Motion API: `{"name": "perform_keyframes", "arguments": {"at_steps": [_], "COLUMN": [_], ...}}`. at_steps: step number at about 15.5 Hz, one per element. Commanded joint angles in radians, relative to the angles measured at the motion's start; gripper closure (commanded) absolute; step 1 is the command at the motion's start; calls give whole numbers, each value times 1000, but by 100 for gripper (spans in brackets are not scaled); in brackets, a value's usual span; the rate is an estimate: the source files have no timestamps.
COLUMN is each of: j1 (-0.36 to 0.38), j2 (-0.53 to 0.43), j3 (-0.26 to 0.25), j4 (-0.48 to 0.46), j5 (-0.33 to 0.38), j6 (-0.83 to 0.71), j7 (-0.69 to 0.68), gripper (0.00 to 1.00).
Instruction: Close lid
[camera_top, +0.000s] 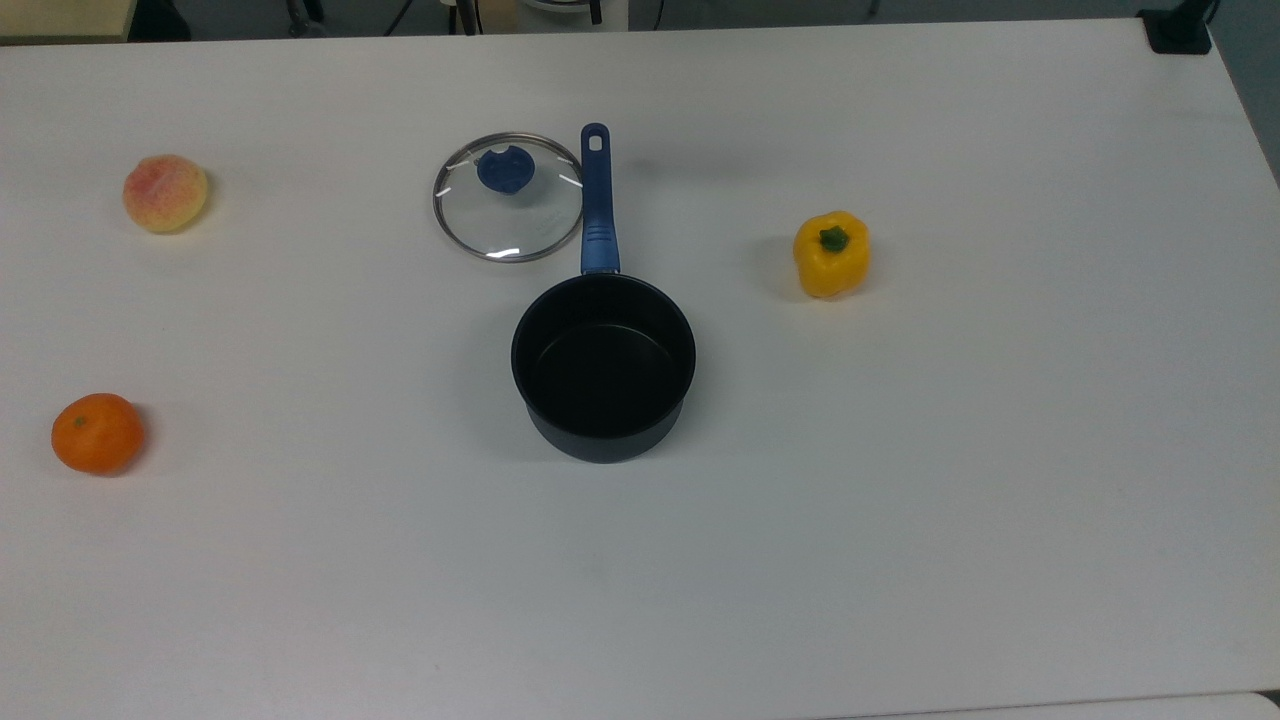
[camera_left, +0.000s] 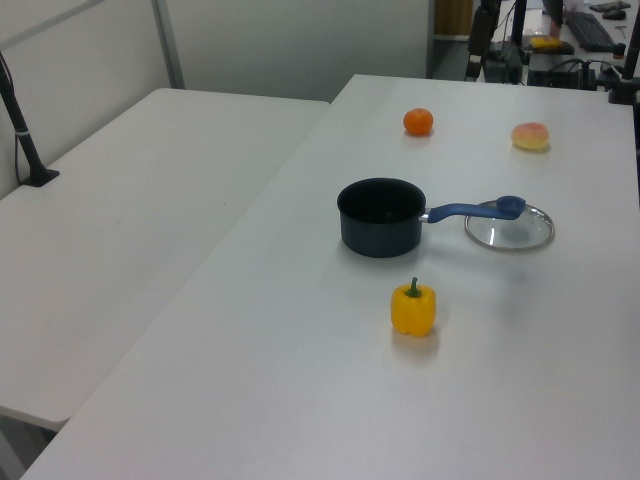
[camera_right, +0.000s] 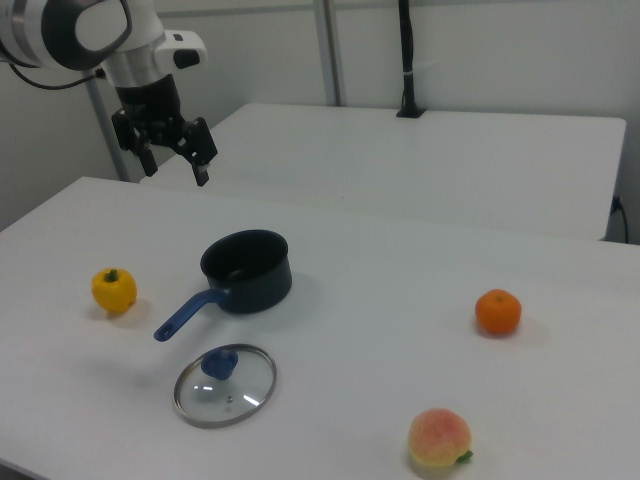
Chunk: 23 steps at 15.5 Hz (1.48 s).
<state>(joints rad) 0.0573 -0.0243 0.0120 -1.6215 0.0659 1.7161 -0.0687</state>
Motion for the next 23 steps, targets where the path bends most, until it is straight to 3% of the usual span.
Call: {"name": "perform_keyframes", "arguments": {"at_steps": [1, 17, 23], "j1": [16, 4, -20], "j2": [-22, -22, -14], "j3": [-14, -24, -30], "j4": [-23, -20, -73], "j5": [-14, -11, -21], "j6": [5, -42, -81], "j7": [-5, -2, -75], "gripper": [0, 0, 0]}}
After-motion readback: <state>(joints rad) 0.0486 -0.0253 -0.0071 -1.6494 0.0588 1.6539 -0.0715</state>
